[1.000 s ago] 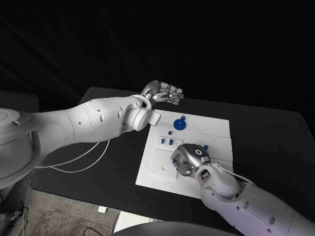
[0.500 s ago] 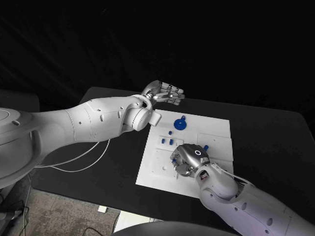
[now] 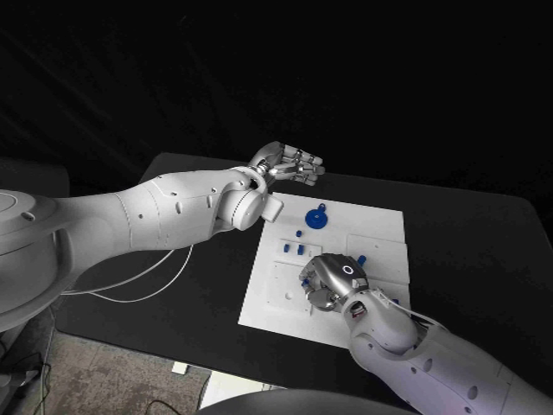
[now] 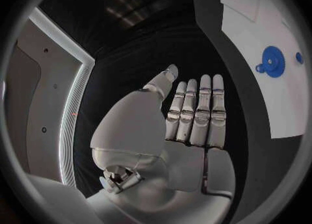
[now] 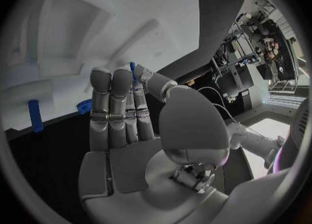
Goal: Assemble the parts on the task board
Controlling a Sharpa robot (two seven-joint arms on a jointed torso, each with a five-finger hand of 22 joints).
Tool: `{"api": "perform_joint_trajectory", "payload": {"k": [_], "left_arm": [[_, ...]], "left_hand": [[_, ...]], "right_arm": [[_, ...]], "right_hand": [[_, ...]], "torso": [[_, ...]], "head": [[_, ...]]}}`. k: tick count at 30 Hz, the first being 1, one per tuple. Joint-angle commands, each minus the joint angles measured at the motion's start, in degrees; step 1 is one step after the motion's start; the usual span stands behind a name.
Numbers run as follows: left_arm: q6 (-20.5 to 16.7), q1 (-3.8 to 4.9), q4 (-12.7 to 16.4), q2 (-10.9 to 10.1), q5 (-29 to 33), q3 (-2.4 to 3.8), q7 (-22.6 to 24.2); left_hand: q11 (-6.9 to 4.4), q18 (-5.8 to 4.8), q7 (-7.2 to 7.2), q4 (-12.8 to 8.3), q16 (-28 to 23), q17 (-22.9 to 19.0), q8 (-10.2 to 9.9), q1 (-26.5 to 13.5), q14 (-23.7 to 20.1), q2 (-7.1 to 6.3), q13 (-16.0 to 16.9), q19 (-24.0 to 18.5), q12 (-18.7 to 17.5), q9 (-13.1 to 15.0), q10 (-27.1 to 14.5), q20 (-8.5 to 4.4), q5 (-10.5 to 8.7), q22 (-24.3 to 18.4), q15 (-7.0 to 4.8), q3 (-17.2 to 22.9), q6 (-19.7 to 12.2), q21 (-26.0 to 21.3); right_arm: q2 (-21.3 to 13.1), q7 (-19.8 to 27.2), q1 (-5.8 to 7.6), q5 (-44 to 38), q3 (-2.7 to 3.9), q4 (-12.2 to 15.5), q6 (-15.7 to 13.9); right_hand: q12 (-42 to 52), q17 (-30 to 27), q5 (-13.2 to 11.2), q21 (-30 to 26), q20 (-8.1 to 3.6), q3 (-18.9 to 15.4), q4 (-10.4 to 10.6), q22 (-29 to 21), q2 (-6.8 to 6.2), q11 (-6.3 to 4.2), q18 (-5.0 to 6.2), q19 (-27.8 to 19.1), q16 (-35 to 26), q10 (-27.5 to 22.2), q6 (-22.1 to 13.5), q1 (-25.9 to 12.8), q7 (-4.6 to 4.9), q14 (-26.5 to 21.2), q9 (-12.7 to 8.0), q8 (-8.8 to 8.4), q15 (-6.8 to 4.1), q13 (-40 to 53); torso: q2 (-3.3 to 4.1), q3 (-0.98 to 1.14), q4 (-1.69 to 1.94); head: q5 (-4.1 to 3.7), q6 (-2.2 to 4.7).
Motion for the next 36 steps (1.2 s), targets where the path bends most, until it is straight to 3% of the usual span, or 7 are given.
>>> {"api": "perform_joint_trajectory", "payload": {"k": [1, 25, 36], "left_arm": [[0.8, 0.02, 0.1, 0.1, -0.2, 0.06, 0.5], [0.9, 0.02, 0.1, 0.0, -0.7, 0.05, 0.3], [0.9, 0.02, 0.1, -0.1, -0.8, 0.05, 0.3]], "left_hand": [[0.09, 1.01, -0.13, 0.0, -0.1, 0.0, 0.0, 0.0, -0.3, 0.54, 0.0, -0.4, 0.2, 0.0, -0.5, 0.16, -0.12, -0.1, 0.07, -0.2, -0.1, 0.1], [0.13, 1.12, -0.13, -0.1, -0.1, 0.0, 0.0, 0.2, -0.5, 0.65, 0.0, -0.4, 0.2, 0.0, -0.6, 0.2, -0.16, -0.5, 0.13, -0.5, -0.1, 0.3], [0.13, 1.12, -0.13, -0.1, -0.1, 0.0, 0.0, 0.2, -0.5, 0.65, 0.0, -0.4, 0.2, 0.0, -0.6, 0.2, -0.16, -0.5, 0.13, -0.5, -0.1, 0.3]], "right_arm": [[0.0, -0.9, -0.09, -1.0, -0.05, -0.1, 0.0], [-0.1, -2.4, -0.09, -2.1, -0.04, 0.1, -0.2], [-0.1, -2.1, -0.09, -1.9, -0.04, 0.1, 1.6]], "right_hand": [[0.1, -0.1, 0.4, -0.4, -0.05, 0.3, 0.1, 0.0, 0.34, -0.27, 1.1, 1.0, 0.2, 0.7, 0.4, 0.1, -0.03, 0.1, 0.0, 0.35, -0.37, 0.1], [0.1, -0.1, 0.4, -0.9, -0.05, 0.6, 0.1, 1.2, 0.14, -0.27, 1.02, 1.4, 0.4, 0.8, 0.5, 0.1, -0.05, 0.0, 0.0, 0.35, -0.37, 0.1], [0.1, -0.1, 0.4, -1.2, -0.06, 0.7, 0.1, 1.5, 0.08, -0.28, 1.0, 1.5, 0.4, 0.8, 0.5, 0.1, -0.06, 0.0, 0.0, 0.36, -0.38, 0.1]], "torso": [[0.01, 0.05, -0.03], [-0.05, -0.09, -0.06], [-0.01, -0.08, -0.06]], "head": [[-0.1, 0.09], [-0.35, 0.28], [-0.45, 0.24]]}}
